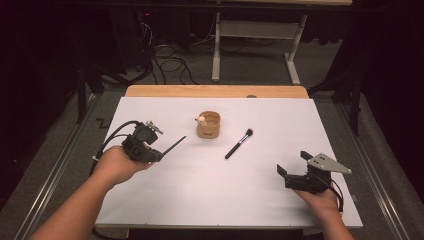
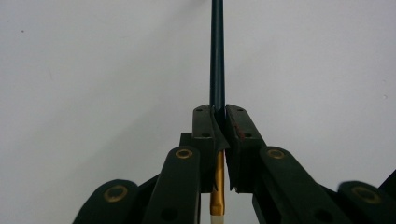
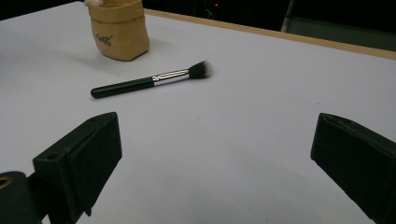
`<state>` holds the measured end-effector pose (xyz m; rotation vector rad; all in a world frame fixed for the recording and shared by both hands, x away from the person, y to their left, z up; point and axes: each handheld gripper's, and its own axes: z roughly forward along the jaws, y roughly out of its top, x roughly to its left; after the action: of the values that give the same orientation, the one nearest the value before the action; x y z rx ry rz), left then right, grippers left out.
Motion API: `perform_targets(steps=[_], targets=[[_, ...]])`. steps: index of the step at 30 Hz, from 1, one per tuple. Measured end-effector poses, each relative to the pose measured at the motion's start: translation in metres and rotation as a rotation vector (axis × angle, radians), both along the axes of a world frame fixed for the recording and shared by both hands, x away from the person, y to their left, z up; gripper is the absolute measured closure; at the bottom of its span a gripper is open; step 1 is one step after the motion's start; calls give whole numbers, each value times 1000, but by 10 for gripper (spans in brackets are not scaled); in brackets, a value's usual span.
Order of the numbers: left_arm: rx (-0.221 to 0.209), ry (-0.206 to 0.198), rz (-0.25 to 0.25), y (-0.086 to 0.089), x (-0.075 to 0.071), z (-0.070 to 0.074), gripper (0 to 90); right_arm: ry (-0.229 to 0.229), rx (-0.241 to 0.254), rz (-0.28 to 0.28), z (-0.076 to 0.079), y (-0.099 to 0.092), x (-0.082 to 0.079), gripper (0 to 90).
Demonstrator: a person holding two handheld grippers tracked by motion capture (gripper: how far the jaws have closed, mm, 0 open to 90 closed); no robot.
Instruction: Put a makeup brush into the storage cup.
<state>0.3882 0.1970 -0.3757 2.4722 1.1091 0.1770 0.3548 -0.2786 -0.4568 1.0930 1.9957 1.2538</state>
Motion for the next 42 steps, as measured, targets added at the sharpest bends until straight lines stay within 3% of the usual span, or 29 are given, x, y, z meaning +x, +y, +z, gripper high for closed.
perform_targets(steps=[9,42], targets=[[-10,10,-58,-17,-2,-7,833,0,-1,3,0,1,0,25],[71,50,-274,-90,-16,-26,833,-2,-10,19,0,3,-1,28]])
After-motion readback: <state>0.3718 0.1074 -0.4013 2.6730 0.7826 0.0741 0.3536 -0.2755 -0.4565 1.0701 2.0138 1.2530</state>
